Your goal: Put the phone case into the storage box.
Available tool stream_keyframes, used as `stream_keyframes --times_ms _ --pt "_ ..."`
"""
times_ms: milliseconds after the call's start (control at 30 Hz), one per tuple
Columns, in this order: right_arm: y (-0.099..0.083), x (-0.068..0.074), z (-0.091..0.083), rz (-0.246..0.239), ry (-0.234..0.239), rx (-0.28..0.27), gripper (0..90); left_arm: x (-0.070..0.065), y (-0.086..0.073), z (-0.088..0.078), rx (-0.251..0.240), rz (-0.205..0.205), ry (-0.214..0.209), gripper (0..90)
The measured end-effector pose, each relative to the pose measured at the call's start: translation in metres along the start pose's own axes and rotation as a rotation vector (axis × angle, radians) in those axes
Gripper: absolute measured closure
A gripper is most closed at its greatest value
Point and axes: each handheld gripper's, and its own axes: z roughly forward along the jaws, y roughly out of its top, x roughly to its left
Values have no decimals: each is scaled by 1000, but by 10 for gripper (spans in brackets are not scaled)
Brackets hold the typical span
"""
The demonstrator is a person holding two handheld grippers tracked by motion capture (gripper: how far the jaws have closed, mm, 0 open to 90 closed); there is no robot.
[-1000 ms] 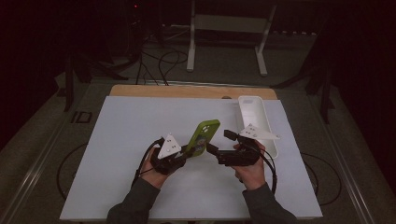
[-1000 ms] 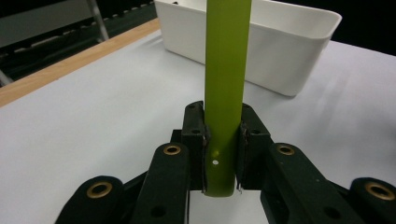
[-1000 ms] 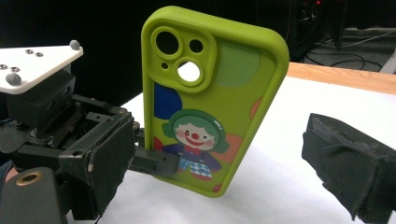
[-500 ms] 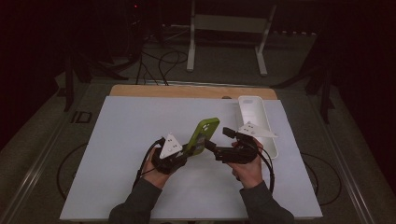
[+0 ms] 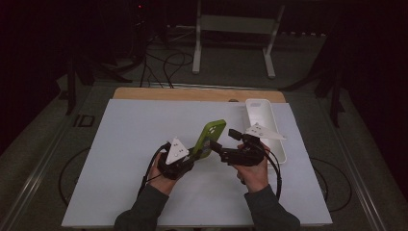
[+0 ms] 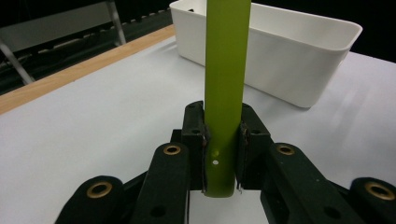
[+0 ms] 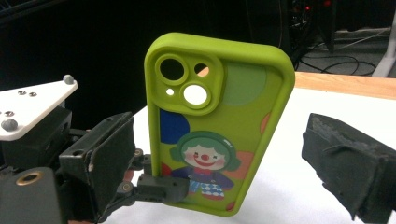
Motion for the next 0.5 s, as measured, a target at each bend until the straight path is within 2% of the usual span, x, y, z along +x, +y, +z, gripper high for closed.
stream_keyframes --times_ms 500 --pt "4 1 3 20 -8 -11 92 -3 -1 2 -9 -1 16 773"
